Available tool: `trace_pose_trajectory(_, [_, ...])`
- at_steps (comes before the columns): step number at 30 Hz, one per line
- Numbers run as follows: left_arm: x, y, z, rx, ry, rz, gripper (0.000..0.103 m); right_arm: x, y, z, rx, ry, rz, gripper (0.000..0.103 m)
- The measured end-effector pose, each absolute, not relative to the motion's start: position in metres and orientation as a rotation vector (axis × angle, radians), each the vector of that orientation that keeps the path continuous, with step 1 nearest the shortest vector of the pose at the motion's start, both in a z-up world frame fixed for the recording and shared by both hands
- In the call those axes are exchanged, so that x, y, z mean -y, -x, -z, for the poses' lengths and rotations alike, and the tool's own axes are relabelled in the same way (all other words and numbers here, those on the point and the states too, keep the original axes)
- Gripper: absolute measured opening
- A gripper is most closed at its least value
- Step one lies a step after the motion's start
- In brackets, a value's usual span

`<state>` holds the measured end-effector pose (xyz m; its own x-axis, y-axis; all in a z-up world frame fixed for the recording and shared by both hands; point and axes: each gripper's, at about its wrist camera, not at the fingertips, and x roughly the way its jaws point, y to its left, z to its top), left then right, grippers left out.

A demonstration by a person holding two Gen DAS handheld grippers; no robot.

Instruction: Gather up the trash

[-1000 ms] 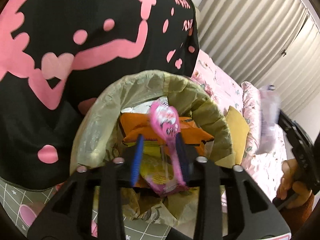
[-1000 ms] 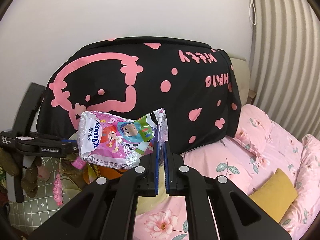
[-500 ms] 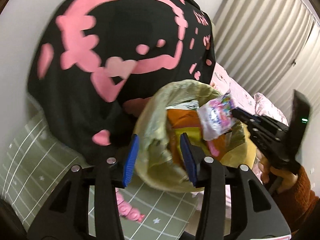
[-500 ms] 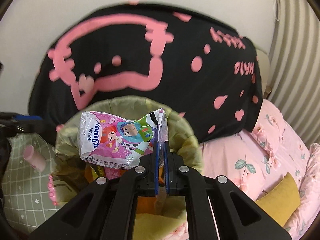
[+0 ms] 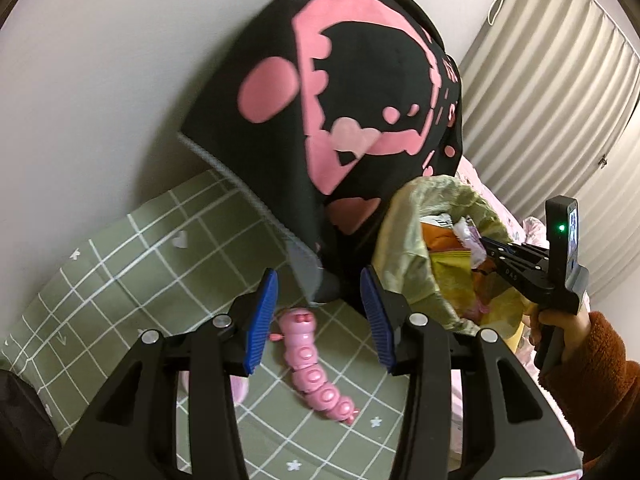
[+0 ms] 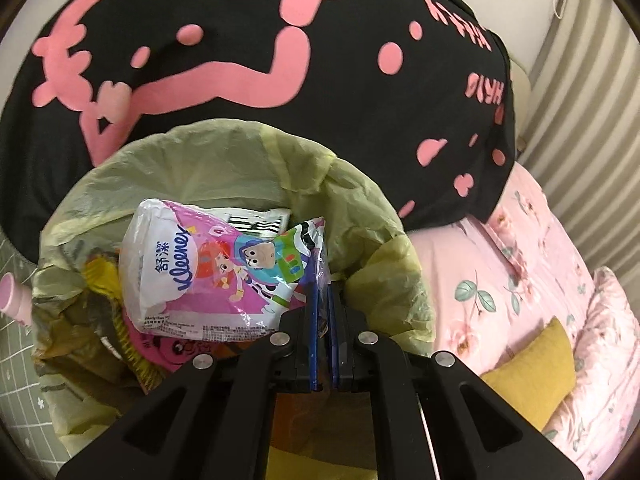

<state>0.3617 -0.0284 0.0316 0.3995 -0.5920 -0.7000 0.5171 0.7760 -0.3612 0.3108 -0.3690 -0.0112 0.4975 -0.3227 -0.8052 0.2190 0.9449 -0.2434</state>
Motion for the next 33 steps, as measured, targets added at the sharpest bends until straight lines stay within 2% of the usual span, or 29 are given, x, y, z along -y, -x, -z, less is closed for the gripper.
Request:
trace_pose_trajectory(7, [0.012,-0.379,-0.02,-0.933,0.116,0.702,0.041,0.372,-0.296,0.001,-0.986,0.044,0.388,0.008])
trace_pose_trajectory(9, [0.01,-0.381,-0.018,-0.921,0.112,0.702,0.041,0.371,-0.288,-0.005,-0.976,0.039,0.412,0.017])
trace_pose_trajectory(10, [0.01,-0.382,-0.017,-0.916,0.112,0.698,0.041,0.37,-0.282,-0.008,-0.967,0.027,0.419,0.032])
trace_pose_trajectory(11, [0.009,-0.382,-0.016,-0.913,0.115,0.695,0.041,0.369,-0.275,-0.012,-0.95,0.013,0.425,0.041])
trace_pose_trajectory(16, [-0.004,-0.372,-0.019,-0.878,0.172,0.639,0.046,0.364,-0.244,-0.038,-0.843,-0.032,0.425,0.047])
trace_pose_trajectory(21, [-0.014,-0.338,-0.032,-0.804,0.193,0.554,0.049,0.359,-0.213,-0.059,-0.739,-0.062,0.356,0.047])
trace_pose_trajectory(25, [-0.02,-0.286,-0.037,-0.742,0.162,0.459,0.053,0.348,-0.186,-0.066,-0.672,-0.081,0.259,0.047])
trace_pose_trajectory(33, [-0.024,-0.189,-0.026,-0.702,0.112,0.334,0.066,0.292,-0.135,-0.052,-0.664,-0.029,0.057,0.047])
